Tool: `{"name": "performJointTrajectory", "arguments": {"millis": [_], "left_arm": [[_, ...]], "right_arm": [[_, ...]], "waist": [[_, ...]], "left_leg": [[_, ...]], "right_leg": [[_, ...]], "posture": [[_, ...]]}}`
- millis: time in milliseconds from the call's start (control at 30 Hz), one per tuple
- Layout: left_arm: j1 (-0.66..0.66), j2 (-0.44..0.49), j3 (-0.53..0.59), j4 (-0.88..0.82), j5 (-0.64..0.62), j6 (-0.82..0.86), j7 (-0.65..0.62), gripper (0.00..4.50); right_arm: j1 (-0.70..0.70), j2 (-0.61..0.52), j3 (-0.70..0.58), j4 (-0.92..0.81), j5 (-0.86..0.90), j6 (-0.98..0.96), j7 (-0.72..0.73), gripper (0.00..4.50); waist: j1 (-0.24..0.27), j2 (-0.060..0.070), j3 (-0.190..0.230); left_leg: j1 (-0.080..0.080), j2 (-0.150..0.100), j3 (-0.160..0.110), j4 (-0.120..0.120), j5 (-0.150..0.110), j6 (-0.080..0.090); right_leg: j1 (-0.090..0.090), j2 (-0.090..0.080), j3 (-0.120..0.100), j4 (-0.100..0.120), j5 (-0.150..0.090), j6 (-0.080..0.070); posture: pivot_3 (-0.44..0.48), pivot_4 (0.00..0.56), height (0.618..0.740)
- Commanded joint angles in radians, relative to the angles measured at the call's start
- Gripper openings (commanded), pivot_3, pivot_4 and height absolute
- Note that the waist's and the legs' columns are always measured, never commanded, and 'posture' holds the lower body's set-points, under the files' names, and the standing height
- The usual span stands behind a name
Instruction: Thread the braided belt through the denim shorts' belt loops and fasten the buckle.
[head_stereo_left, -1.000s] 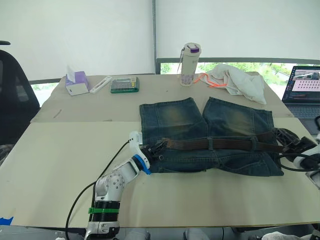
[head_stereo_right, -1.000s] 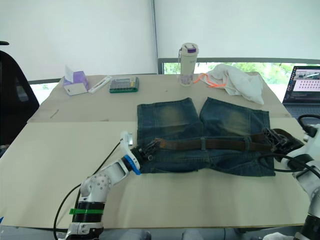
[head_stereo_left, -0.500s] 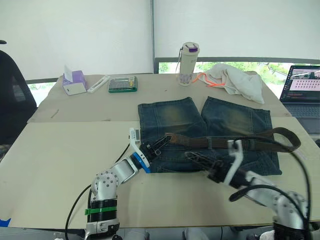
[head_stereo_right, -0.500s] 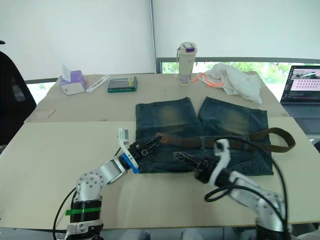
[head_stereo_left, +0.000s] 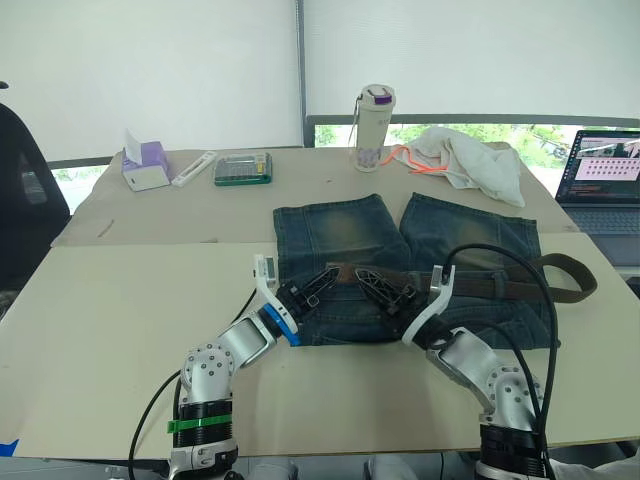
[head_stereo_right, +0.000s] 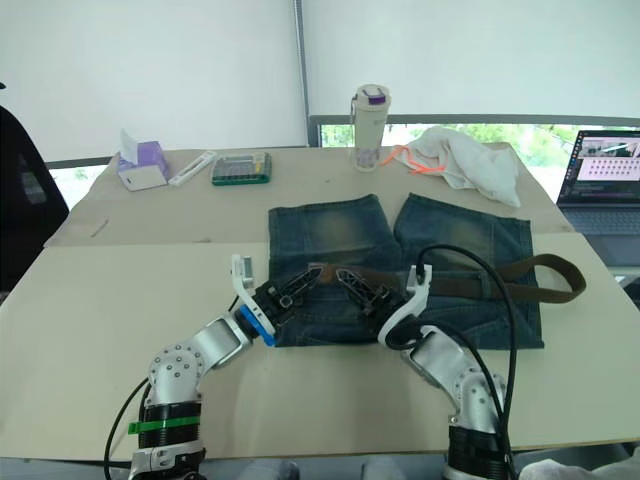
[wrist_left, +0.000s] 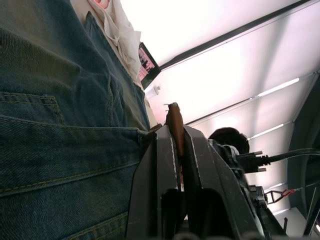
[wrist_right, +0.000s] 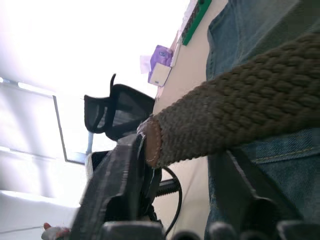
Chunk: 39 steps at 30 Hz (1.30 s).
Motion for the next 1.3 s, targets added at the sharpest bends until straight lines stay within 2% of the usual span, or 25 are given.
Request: {"name": "performJointTrajectory", "arguments": {"millis": [33,100,133,300,367,567,667,800,967,1300], "left_arm": [[-0.006,0.004,-0.009,-0.024,-0.014,-0.009,-0.003,0.0],[-0.005,0.009,-0.012,-0.022,-0.008,-0.015,-0.005,0.0],[0.0,0.015,-0.018,-0.027,-0.004,-0.018,-0.017,0.0],[0.014,0.033,-0.022,-0.035,-0.001,-0.028,-0.032,1.76],[0.032,0.075,-0.034,-0.057,0.021,-0.024,-0.052,2.39],[0.198,0.374,-0.122,-0.205,0.158,-0.069,-0.267,4.42],[0.255,0.468,-0.127,-0.221,0.232,-0.153,-0.351,4.46],[0.273,0.523,-0.107,-0.191,0.346,-0.314,-0.402,4.46],[0.24,0.503,-0.079,-0.134,0.402,-0.434,-0.414,4.46],[0.21,0.462,-0.076,-0.022,0.474,-0.533,-0.39,4.46]], "right_arm": [[-0.022,-0.01,-0.008,-0.042,0.038,-0.029,0.02,0.62],[-0.019,-0.012,-0.004,-0.042,0.038,-0.033,0.02,0.01],[-0.018,-0.015,-0.002,-0.043,0.033,-0.034,0.027,0.01],[-0.024,-0.023,0.009,-0.036,0.011,-0.045,0.034,0.0],[-0.036,-0.033,0.028,-0.03,-0.027,-0.046,0.03,0.0],[-0.078,-0.1,0.124,-0.016,-0.22,-0.024,0.0,0.0],[-0.103,-0.1,0.134,0.002,-0.278,-0.021,-0.031,0.0],[-0.127,-0.098,0.14,0.01,-0.311,0.019,-0.08,0.0],[-0.152,-0.072,0.158,0.03,-0.35,0.054,-0.122,0.0],[-0.196,0.037,0.163,0.075,-0.351,0.091,-0.113,0.0]], "waist": [[0.0,0.0,0.0],[0.0,0.0,0.0],[0.0,0.0,0.0],[-0.001,0.0,0.0],[-0.002,0.0,0.0],[-0.016,0.003,-0.001],[-0.014,0.003,-0.001],[0.001,0.003,-0.001],[0.0,0.003,-0.001],[-0.014,0.003,-0.001]], "left_leg": [[0.0,0.0,0.0,0.0,0.0,0.0],[0.0,0.0,0.0,0.0,0.0,0.0],[0.0,0.0,0.0,0.0,0.0,0.0],[0.0,0.0,0.0,0.0,0.0,0.0],[0.0,0.0,0.0,0.0,0.0,0.0],[0.001,0.002,0.001,-0.005,0.001,-0.001],[0.001,0.002,0.0,-0.005,0.001,-0.002],[0.001,0.002,0.0,-0.005,0.001,-0.002],[0.001,0.002,-0.001,-0.006,0.001,-0.002],[0.001,0.005,-0.001,-0.006,0.001,-0.002]], "right_leg": [[0.0,0.0,0.0,0.0,0.0,0.0],[0.0,0.0,0.0,0.0,0.0,0.0],[0.0,0.0,0.0,0.0,0.0,0.0],[0.0,0.0,0.0,0.0,0.0,0.0],[0.0,0.0,0.0,0.0,0.0,0.0],[-0.003,0.002,0.001,0.001,0.0,-0.002],[-0.003,0.002,0.001,0.001,0.0,-0.003],[-0.003,0.001,0.001,0.0,0.0,-0.003],[-0.003,0.0,0.001,-0.001,0.0,-0.003],[-0.004,0.003,0.001,0.001,0.001,-0.004]], "posture": [[0.0,0.15,0.74],[0.0,0.15,0.74],[0.0,0.15,0.74],[0.0,0.15,0.74],[0.0,0.15,0.74],[0.0,0.15,0.74],[0.0,0.15,0.74],[0.0,0.15,0.74],[0.0,0.15,0.74],[0.0,0.15,0.74]]}}
